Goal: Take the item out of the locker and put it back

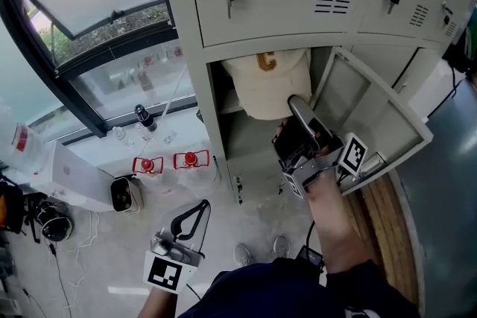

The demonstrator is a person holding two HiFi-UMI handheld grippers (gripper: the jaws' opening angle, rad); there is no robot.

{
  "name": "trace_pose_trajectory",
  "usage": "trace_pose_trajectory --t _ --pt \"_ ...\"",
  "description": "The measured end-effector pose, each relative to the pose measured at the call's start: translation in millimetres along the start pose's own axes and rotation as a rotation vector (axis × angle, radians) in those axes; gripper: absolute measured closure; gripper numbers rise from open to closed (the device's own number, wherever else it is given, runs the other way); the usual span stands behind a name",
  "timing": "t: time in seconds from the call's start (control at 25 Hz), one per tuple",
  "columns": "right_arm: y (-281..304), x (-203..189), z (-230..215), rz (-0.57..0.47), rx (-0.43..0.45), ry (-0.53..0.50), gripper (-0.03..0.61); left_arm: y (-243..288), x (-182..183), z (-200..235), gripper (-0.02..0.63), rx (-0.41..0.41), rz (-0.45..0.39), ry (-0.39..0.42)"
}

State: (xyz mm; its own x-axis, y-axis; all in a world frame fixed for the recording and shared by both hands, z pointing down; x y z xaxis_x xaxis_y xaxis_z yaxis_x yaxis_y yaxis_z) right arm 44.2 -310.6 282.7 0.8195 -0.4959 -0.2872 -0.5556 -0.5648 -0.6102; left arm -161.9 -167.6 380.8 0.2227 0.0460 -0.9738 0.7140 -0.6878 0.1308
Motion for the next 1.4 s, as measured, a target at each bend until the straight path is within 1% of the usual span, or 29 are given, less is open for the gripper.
trace_pose_trajectory --t 0.28,0.72,1.04,1.4 --pt "32 25 -12 -0.03 -0.003 -0.002 0.558 16 4 0 0.611 0.044 0.01 -0.008" --pt "68 36 -32 -0.082 -0.02 0.017 0.558 21 7 5 0.611 0.101 0.016 -0.029" --pt "89 46 -58 -0.12 -0.078 0.008 0.558 22 4 7 0.611 0.103 0.015 -0.033" --pt "106 58 -81 -0.15 -0.12 0.009 0.558 22 -1 16 0.611 0.11 0.023 -0.044"
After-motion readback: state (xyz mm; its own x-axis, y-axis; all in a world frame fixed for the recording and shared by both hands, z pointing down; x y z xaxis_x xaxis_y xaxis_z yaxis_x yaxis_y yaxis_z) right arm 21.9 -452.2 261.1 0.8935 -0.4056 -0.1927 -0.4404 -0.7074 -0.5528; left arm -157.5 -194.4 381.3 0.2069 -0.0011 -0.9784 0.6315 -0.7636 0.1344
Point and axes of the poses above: the fingertips, and each gripper's own axes: y forward along the fingers, z to its left, x out of its top, the point moved 1 cm from there along -y, backward along the fingers, and after that the axes turned 6 degrees about z, right-handed, at the moved point
